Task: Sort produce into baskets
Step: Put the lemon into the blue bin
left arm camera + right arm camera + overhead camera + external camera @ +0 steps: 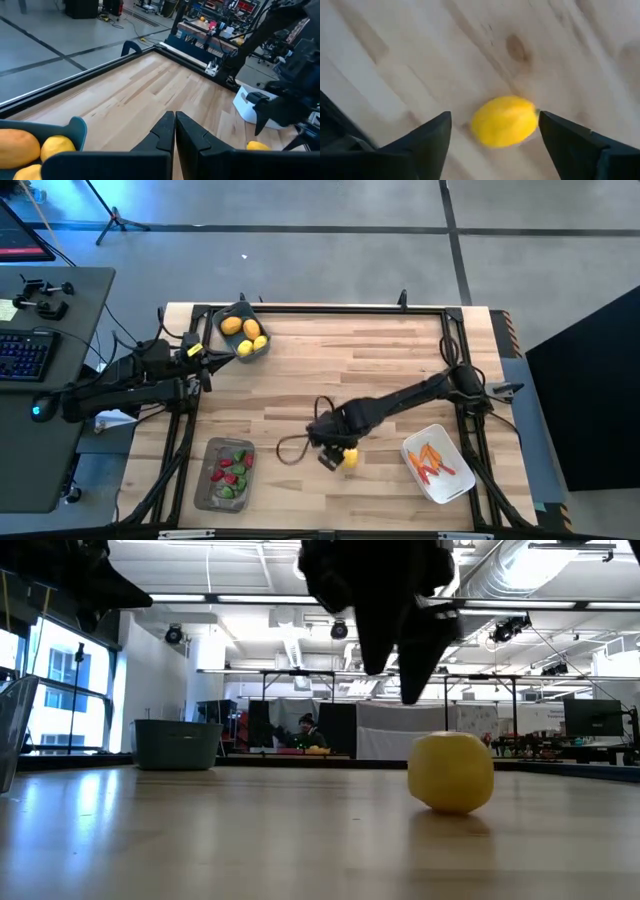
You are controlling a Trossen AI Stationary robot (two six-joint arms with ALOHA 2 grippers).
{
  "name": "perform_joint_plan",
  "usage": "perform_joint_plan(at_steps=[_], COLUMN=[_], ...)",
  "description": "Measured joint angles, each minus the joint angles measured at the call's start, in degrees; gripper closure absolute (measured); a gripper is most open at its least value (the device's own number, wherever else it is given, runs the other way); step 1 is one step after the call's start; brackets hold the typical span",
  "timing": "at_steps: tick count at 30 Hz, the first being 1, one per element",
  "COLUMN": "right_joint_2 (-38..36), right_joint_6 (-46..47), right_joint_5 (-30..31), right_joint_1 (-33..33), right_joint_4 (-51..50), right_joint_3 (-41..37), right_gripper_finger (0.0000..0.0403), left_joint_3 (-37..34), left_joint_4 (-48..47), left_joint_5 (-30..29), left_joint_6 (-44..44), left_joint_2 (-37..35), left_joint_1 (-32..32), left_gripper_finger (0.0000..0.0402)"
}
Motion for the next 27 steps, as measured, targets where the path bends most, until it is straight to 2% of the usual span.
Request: perform_joint_plan(at_steps=[4,6,8,10,13,15,20,27], right_joint_2=[0.0,0.0,0.0,0.0,0.02,0.02,2.7,8.81], right_joint_6=[-22.36,-26.37,-21.06,-10.08,6.68,12.78,16.19,15.48], right_joint_5=[4.99,5.35,2.38,0.4,0.07,0.57,3.17,1.66], right_joint_1=[3.45,4.69,4.97,4.51,4.41,4.96,5.51,5.32], right_joint_4=[-0.35,-2.3,-3.68,-4.32,-2.82,-0.96,-0.57,-0.86], right_joint_3=[0.02,0.04,0.04,0.04,0.04,0.04,0.11,0.05], right_gripper_finger=[0.0103,0.0102,0.0102,0.0102,0.0102,0.0102,0.0102,0.0103], left_joint_3=[0.01,0.01,-0.01,-0.01,-0.01,0.01,0.0,-0.01], left_joint_4=[0.0,-0.02,-0.02,-0.13,-0.24,-0.24,-0.91,-1.37], left_joint_5=[-0.02,-0.02,-0.02,-0.01,-0.04,-0.04,-0.07,-0.19], left_joint_6=[1.05,1.36,1.34,0.72,-0.19,-0.51,-0.12,-0.62], left_joint_2=[0.0,0.0,0.0,0.0,0.02,0.02,0.02,0.02], left_joint_1=[0.0,0.0,0.0,0.0,0.0,0.0,0.04,0.04], left_gripper_finger=[0.0401,0.0401,0.0401,0.0401,0.0401,0.0401,0.0401,0.0401])
